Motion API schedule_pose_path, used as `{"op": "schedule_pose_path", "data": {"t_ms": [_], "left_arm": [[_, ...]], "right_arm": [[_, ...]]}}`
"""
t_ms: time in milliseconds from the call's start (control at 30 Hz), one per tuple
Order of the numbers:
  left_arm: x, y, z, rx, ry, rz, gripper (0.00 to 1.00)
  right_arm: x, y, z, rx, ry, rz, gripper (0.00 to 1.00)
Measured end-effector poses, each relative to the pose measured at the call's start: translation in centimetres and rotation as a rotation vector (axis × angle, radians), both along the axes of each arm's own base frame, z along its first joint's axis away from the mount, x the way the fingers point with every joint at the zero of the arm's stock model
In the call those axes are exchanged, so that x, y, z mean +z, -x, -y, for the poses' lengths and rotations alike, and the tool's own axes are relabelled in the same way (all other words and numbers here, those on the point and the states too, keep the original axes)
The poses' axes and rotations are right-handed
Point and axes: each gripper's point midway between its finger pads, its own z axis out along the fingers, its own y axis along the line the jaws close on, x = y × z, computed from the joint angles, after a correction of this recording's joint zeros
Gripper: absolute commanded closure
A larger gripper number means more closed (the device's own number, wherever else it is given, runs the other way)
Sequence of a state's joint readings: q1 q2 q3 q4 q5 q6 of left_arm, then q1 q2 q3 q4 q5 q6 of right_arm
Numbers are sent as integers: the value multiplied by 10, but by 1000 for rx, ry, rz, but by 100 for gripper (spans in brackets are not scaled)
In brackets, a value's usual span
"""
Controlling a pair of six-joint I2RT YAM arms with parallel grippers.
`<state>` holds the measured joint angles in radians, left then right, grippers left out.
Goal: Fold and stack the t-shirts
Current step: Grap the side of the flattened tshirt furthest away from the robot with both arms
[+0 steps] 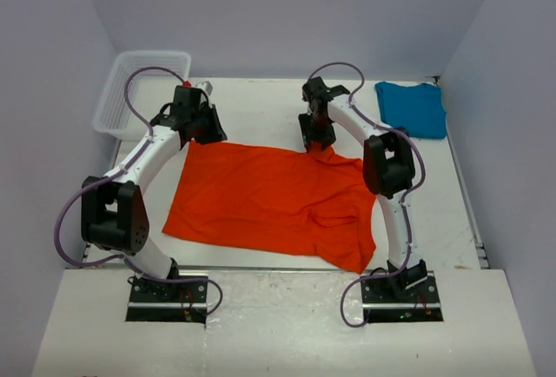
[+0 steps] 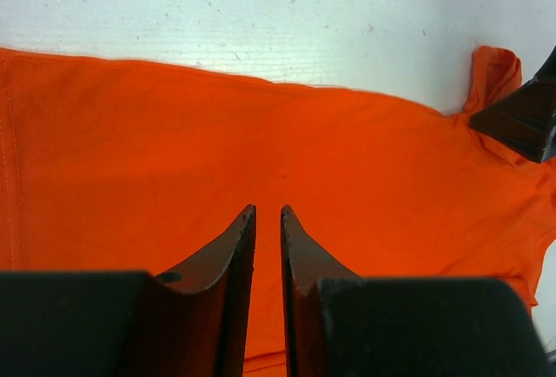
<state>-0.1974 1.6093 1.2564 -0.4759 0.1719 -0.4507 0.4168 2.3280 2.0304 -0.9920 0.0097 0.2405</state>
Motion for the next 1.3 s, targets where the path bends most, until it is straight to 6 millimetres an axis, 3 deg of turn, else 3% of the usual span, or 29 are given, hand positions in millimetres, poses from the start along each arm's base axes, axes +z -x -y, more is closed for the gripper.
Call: {"op": "schedule_pose_path", "data": {"t_ms": [167,400,500,633,833,967,1000,1100,1233,1300], "left_arm": [[-3,2,0,-3,4,-6,81],[0,1,-3,1,11,-2,81],[0,1,-3,0,15,-2,81],[0,2,-2,-6,21,-3,81],[1,2,-2,-6,25,-2,81],[1,2,-3,-6,27,-3,81],[0,2,-3,-5,26,-3,81],[-8,4,-7,11,10,-11,80],[-24,9,-18,50,-38,-40,67],[-29,7,-23,69,-66,-43,51]], "right_arm": [[-9,12,-3,16,11,-23,46],[-7,12,-3,17,20,-14,50],[-6,11,-1,17,33,-5,61],[-6,10,0,17,39,-2,64],[-5,9,0,16,40,1,78],[-4,8,1,13,45,8,91],[-4,7,1,13,46,11,100],[0,4,1,11,46,21,100],[4,0,-1,10,38,39,100],[6,0,-2,8,34,43,100]]}}
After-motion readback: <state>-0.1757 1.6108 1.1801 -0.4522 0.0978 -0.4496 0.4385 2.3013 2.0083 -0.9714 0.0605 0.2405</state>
